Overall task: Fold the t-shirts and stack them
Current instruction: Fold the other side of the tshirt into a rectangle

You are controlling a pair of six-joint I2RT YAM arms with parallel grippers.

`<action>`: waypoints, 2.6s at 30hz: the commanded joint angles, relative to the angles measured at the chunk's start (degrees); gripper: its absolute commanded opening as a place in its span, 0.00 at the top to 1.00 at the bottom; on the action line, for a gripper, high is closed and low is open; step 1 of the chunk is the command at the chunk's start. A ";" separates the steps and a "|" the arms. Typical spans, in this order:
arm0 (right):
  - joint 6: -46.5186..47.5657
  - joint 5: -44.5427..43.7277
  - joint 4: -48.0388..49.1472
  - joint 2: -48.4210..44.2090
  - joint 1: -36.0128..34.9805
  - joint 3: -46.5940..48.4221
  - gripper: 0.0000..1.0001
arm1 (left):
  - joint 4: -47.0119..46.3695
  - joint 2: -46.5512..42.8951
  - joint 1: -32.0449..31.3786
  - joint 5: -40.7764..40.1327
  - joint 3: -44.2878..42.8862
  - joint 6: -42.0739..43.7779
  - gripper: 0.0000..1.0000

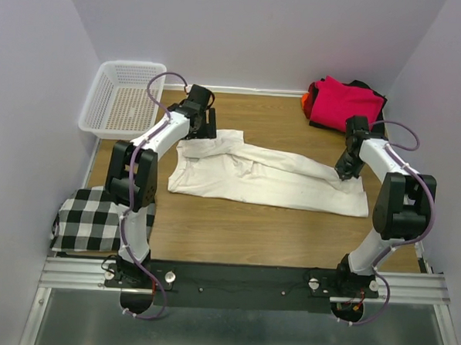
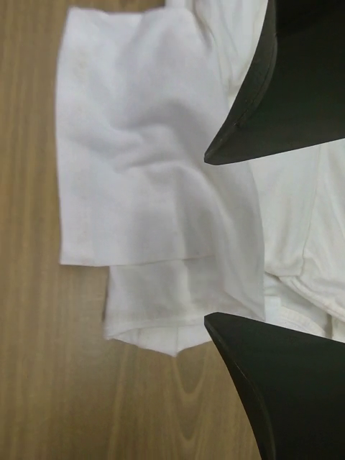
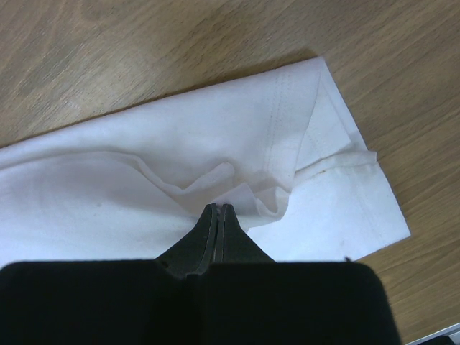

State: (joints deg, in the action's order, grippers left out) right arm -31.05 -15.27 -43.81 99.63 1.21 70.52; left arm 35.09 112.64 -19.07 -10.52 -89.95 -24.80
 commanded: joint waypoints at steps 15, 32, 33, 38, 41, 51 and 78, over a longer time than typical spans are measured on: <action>-1.30 -0.11 -1.63 1.61 0.02 1.02 0.99 | -0.72 14.97 1.67 -4.33 -18.42 2.65 0.16; -1.91 0.15 -1.80 2.41 0.02 0.93 0.99 | -1.78 20.69 3.95 -3.19 -19.74 4.32 0.59; -1.91 0.24 -1.72 2.58 0.02 1.11 0.99 | -1.69 21.13 4.04 -2.93 -19.74 4.32 0.60; -2.00 0.33 -1.72 3.11 0.02 1.72 0.99 | -1.17 22.53 4.13 -1.70 -21.05 4.76 0.66; -1.91 0.59 -1.80 3.29 0.02 2.16 0.99 | -0.73 23.59 4.13 -0.91 -22.46 5.28 0.69; -1.91 0.59 -1.72 3.29 0.02 2.34 0.99 | 0.68 25.26 4.22 0.94 -24.66 6.78 0.97; -0.68 -4.94 -1.72 5.91 0.02 15.15 0.99 | 0.07 17.79 6.32 1.91 -39.86 9.06 1.00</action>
State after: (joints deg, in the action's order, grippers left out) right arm -32.10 -16.10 -45.23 103.09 1.21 80.53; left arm 36.80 133.12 -14.09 -10.57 -127.39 -16.82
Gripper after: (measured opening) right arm 0.015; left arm 0.008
